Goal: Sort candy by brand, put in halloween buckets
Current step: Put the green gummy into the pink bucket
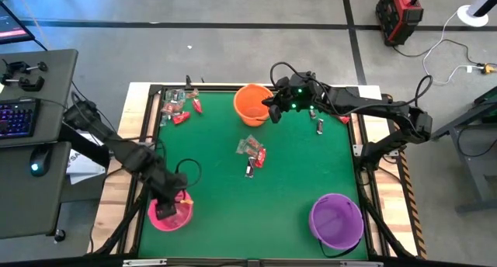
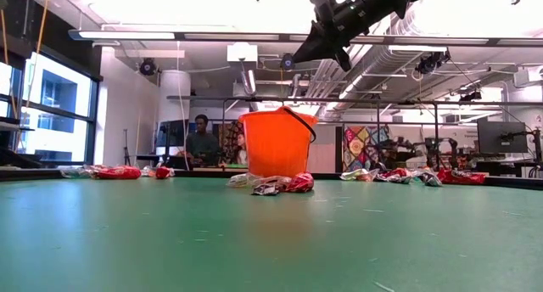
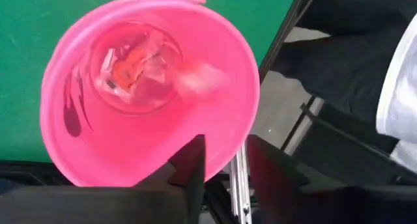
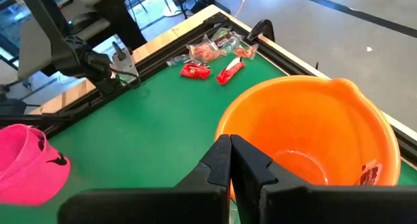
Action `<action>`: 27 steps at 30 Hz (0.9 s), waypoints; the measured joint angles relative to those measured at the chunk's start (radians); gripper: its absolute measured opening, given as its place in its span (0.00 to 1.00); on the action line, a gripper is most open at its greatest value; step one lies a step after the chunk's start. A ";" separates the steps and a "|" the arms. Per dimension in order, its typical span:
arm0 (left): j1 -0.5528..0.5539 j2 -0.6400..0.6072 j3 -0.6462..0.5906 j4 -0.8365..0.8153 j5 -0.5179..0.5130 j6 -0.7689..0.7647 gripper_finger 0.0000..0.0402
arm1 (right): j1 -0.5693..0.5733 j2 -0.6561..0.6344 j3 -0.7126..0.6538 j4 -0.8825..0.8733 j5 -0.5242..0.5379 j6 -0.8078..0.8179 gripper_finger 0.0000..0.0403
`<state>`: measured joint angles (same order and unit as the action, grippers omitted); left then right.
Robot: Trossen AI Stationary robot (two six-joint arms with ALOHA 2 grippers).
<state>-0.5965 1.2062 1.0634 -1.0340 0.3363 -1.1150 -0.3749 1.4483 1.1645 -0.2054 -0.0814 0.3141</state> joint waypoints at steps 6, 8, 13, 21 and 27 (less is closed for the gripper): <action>0.101 -0.083 0.000 -0.008 -0.004 0.075 0.48 | -0.012 -0.015 0.011 -0.084 0.001 0.028 0.08; 0.165 -0.127 0.000 -0.021 -0.036 0.106 0.51 | -0.037 -0.024 0.041 -0.188 0.004 0.072 0.15; 0.380 -0.212 0.000 -0.045 -0.194 0.285 0.52 | -0.113 -0.029 0.057 -0.422 0.123 0.146 0.39; 0.768 -0.152 0.001 -0.018 -0.225 0.694 0.52 | -0.250 0.111 0.027 -0.428 0.239 0.407 0.56; 0.949 -0.106 0.001 0.025 -0.201 0.889 0.52 | -0.337 0.245 0.027 -0.319 0.302 0.605 0.52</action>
<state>0.3521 1.1001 1.0641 -1.0094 0.1353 -0.2265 -0.7121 1.6932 1.1919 -0.5241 0.2208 0.9193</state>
